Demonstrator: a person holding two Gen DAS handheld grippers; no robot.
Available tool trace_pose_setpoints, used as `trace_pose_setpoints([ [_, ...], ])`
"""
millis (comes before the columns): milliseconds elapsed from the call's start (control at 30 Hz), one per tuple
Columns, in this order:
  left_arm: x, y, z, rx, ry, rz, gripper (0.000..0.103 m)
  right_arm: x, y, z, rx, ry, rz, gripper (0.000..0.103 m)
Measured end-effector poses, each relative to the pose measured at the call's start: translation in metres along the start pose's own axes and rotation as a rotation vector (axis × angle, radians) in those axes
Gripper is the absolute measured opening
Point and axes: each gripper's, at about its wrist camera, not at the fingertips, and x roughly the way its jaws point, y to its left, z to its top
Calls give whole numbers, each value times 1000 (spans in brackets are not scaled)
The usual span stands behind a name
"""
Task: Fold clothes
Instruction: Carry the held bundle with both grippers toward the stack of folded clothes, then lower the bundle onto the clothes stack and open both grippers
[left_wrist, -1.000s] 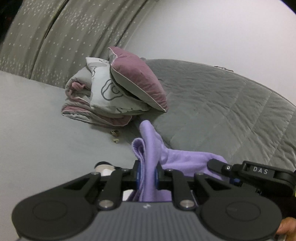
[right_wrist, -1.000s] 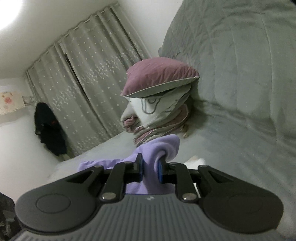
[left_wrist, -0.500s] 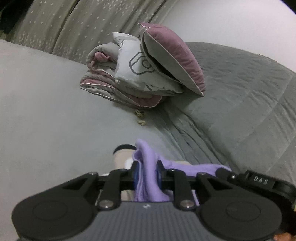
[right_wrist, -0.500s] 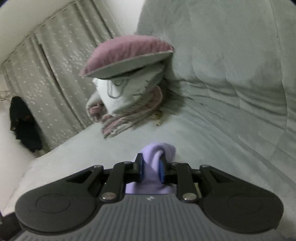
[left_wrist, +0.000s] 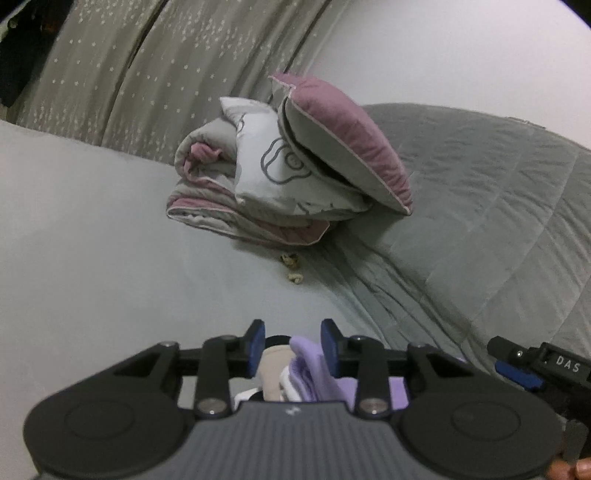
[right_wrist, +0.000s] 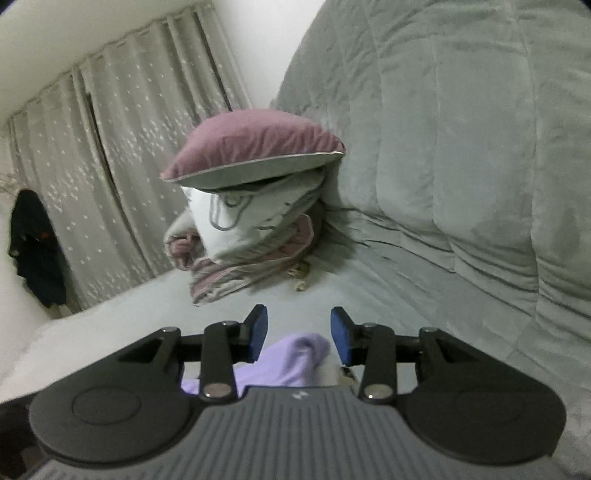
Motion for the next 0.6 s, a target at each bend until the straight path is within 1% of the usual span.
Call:
trace_pose_setpoints([
  [67,-11,-2,-7,9,-21,7,33,-5,0,-4,16,1,22,42],
  [200,-29,-7,-21,59,-44,-18,32,-16,2,-16,7,11,27,42],
  [300,-28,-14,-32,123,4,-18,32,-20,2,-25,-35,24,4,42],
  [367,-24,-14,-38,157,42,14,32,-18,3,-33,-74,54,-54,42],
  [433,-22,-12,-37,163,53,36,36,-18,-3,-35,-68,69,-74,42],
  [500,-27,-12,-33,162,63,45,36,-19,-8,-35,-62,80,-91,42],
  [600,-38,-14,-25,170,77,59,36,-33,-4,-30,-64,64,-88,42],
])
